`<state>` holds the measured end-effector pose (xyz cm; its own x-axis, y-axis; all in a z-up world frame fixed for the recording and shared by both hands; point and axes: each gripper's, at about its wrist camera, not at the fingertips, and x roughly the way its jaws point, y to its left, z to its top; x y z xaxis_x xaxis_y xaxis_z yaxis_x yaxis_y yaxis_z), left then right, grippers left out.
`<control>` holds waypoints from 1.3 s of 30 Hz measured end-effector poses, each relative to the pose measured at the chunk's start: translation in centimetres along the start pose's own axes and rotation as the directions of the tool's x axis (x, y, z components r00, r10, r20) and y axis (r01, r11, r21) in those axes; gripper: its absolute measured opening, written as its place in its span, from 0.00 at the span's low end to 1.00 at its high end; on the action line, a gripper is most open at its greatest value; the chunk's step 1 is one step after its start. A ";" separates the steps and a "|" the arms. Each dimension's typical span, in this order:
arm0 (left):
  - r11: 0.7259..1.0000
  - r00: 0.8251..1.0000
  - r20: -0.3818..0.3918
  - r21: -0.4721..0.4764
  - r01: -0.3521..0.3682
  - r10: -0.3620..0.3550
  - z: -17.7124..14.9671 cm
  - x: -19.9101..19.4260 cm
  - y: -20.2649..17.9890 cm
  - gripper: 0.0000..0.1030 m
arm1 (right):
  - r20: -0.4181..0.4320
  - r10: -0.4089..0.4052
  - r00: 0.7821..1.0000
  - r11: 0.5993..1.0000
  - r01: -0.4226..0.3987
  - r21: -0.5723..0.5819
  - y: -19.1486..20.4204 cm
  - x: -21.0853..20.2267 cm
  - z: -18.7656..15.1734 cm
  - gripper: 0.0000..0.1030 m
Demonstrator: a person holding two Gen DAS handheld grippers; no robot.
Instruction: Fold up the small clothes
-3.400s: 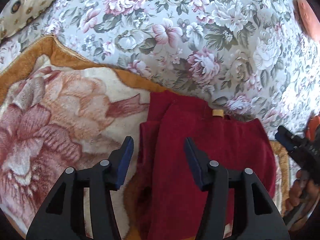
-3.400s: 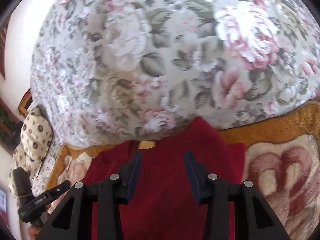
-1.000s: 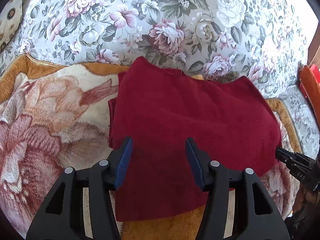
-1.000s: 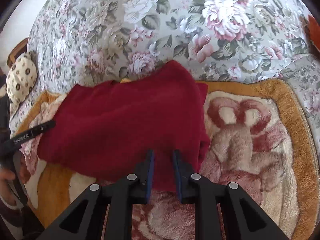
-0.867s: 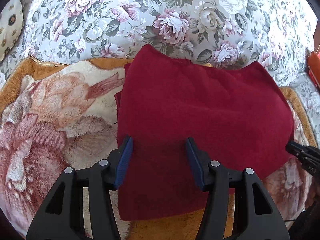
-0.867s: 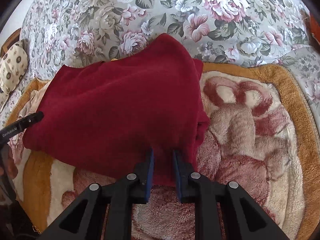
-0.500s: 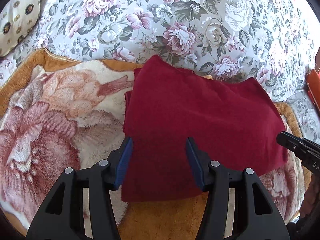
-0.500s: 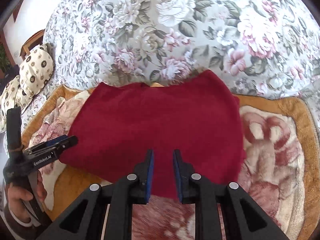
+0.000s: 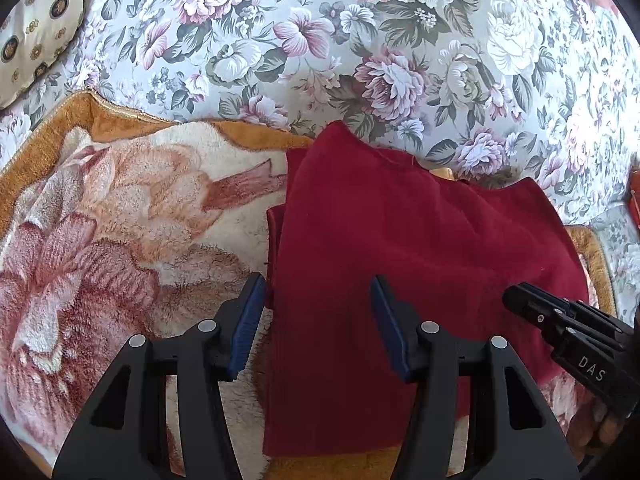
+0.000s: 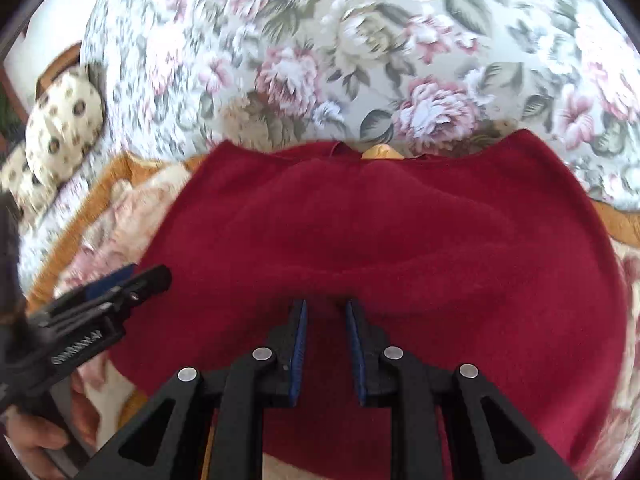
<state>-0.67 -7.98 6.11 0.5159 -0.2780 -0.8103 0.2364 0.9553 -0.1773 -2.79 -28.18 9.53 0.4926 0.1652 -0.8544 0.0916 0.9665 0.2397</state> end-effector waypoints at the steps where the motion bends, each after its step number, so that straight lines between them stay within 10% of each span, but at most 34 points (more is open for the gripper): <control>1: 1.000 1.000 0.006 0.004 0.009 -0.009 0.0 -0.2 -0.2 0.53 | 0.007 -0.018 1.000 1.000 0.018 0.006 -0.1 -0.5 -0.2 0.21; 9: 0.999 0.999 -0.035 -0.031 0.022 -0.023 -0.6 -0.3 0.1 0.53 | -0.092 -0.160 0.983 0.987 0.157 -0.046 1.6 1.0 -0.7 0.29; 15: 0.996 0.999 -0.036 -0.087 0.015 -0.018 -0.7 -1.2 2.1 0.53 | -0.005 -0.080 0.997 0.996 0.080 -0.038 4.4 -0.3 3.3 0.29; 30: 0.995 0.996 -0.094 -0.101 -0.009 -0.001 0.4 0.9 3.7 0.53 | -0.093 -0.026 0.995 0.887 -0.020 -0.462 9.7 13.2 12.6 0.42; 34: 0.994 0.995 -0.096 -0.107 -0.004 -0.006 0.4 1.0 3.8 0.53 | -0.128 0.034 0.991 0.856 -0.095 -0.507 10.4 14.1 12.2 0.01; 39: 0.993 0.996 -0.094 -0.119 -0.003 -0.008 0.4 1.0 3.8 0.53 | -0.035 0.010 0.999 0.851 -0.027 -0.525 11.3 13.4 12.2 0.00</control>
<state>1.09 -4.67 4.85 0.4344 -0.2753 -0.8576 0.1352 0.9613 -0.2400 15.44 -17.48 6.37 0.4633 0.1817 -0.8674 -0.3899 0.9207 -0.0153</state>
